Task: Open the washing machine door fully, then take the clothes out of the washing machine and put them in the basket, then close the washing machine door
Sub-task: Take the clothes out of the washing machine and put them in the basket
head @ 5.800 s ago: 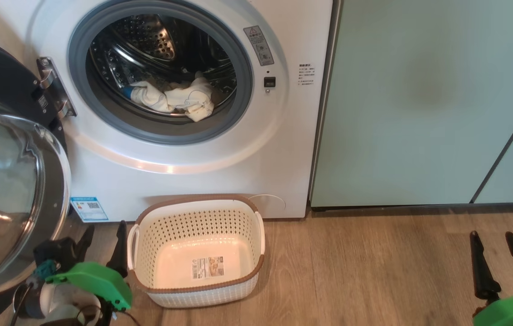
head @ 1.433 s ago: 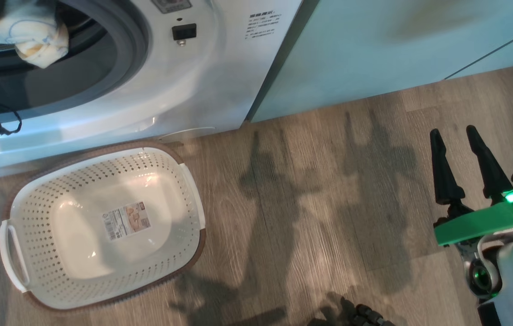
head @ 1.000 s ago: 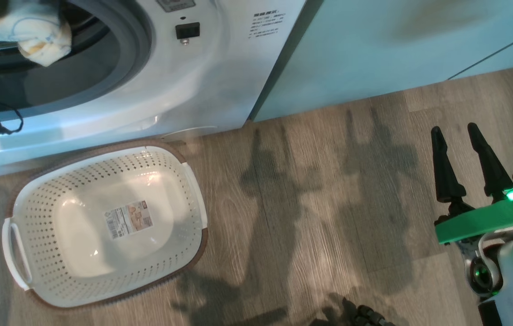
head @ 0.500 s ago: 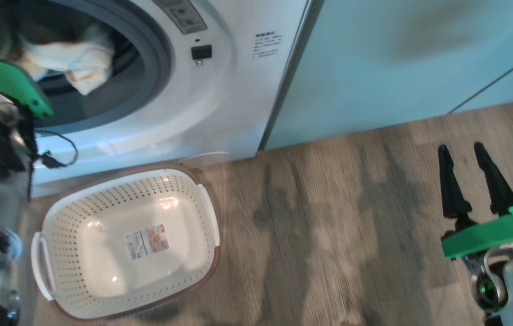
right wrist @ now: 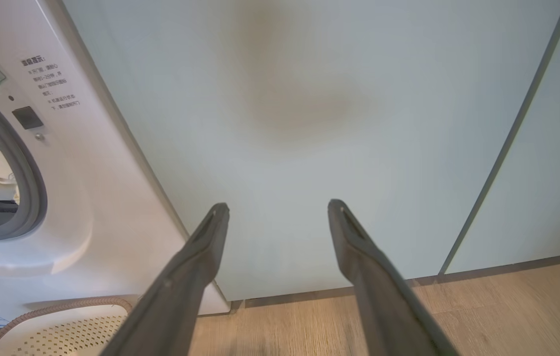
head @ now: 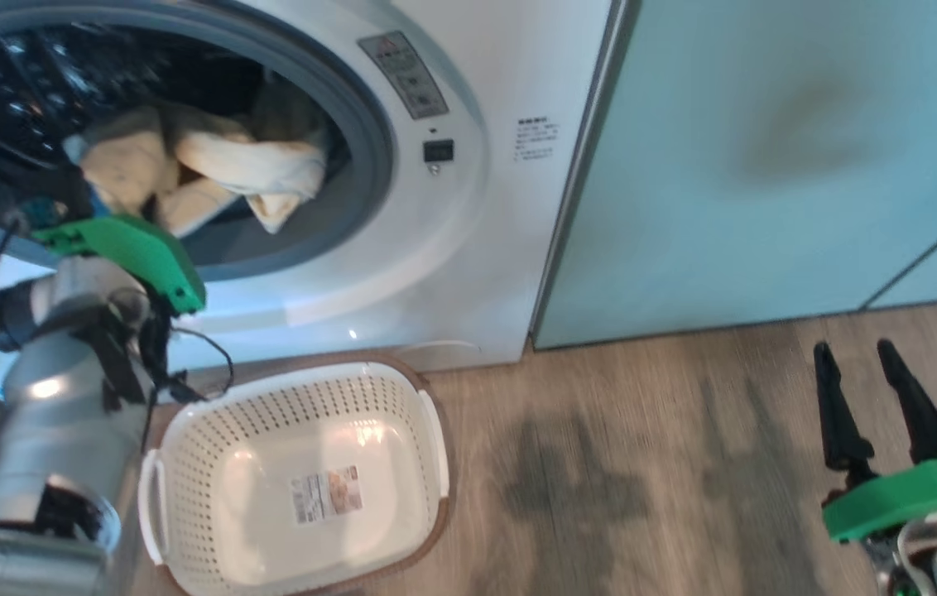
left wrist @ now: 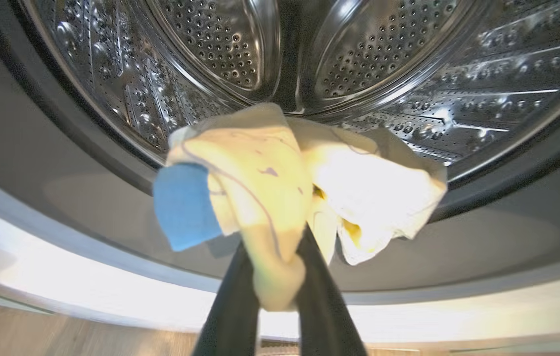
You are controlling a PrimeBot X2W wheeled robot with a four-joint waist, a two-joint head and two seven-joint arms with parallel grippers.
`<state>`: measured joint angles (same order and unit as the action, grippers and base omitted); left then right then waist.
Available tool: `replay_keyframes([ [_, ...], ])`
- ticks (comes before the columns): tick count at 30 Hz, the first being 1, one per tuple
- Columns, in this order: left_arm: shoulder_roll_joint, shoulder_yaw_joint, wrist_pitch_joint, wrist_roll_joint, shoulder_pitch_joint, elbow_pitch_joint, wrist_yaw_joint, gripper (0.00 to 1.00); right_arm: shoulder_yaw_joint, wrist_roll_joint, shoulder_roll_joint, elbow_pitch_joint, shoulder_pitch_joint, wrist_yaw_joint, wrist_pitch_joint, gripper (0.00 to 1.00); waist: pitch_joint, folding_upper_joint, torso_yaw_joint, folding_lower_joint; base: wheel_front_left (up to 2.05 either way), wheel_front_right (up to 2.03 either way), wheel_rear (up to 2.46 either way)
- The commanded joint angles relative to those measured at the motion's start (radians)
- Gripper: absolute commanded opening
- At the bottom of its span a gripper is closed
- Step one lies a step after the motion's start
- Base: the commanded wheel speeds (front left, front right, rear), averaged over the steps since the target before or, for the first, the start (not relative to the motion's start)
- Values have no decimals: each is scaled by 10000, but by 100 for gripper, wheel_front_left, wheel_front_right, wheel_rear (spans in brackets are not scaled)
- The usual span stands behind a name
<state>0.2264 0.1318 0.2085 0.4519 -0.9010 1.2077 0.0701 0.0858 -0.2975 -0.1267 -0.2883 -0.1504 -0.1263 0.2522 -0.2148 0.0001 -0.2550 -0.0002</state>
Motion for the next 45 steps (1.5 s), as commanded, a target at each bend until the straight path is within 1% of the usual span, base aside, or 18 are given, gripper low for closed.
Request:
replay_keyframes([
  [1,317,-152,138,67,-80,-375,90,0,94,52,-296,214,36,-44,95,100,467,-1,304,2,0,0,0],
  [6,52,148,68,93,813,-785,366,0,112,58,-395,154,451,-44,95,100,1148,-1,526,2,0,0,0],
  [11,-220,479,-322,228,1830,-1473,521,0,39,31,-500,119,853,-44,95,100,1695,-1,739,2,0,0,0],
  [15,-430,745,-741,393,2783,-2395,566,0,-11,22,-559,123,1123,-44,95,100,2002,-1,890,2,0,0,0],
  [20,-603,1072,-1513,648,4201,-3972,584,0,-32,29,-586,167,1304,-44,95,100,2190,-1,1028,2,0,0,0],
  [22,-627,1165,-1857,718,4772,-4656,542,0,-42,21,-599,179,1314,-44,95,100,2204,-1,1069,2,0,0,0],
  [26,-691,1373,-2574,800,5830,-5915,282,0,-33,11,-617,207,1298,-44,95,100,2181,-1,1115,2,0,0,0],
  [31,-793,1662,-3415,941,6814,-7012,78,0,21,-10,-651,219,1227,-44,95,100,2101,-1,1103,2,0,0,0],
  [35,-776,1889,-3836,871,7162,-7198,-93,0,83,-13,-664,236,1142,-44,95,100,1988,-1,1042,2,0,0,0],
  [39,-876,2170,-4365,962,7248,-6939,-8,0,155,-24,-675,249,982,-44,95,100,1793,-1,928,2,0,0,0],
  [45,-978,2337,-4434,1024,6951,-6342,104,0,162,-45,-688,269,775,-44,95,100,1405,-1,758,2,0,0,0],
])
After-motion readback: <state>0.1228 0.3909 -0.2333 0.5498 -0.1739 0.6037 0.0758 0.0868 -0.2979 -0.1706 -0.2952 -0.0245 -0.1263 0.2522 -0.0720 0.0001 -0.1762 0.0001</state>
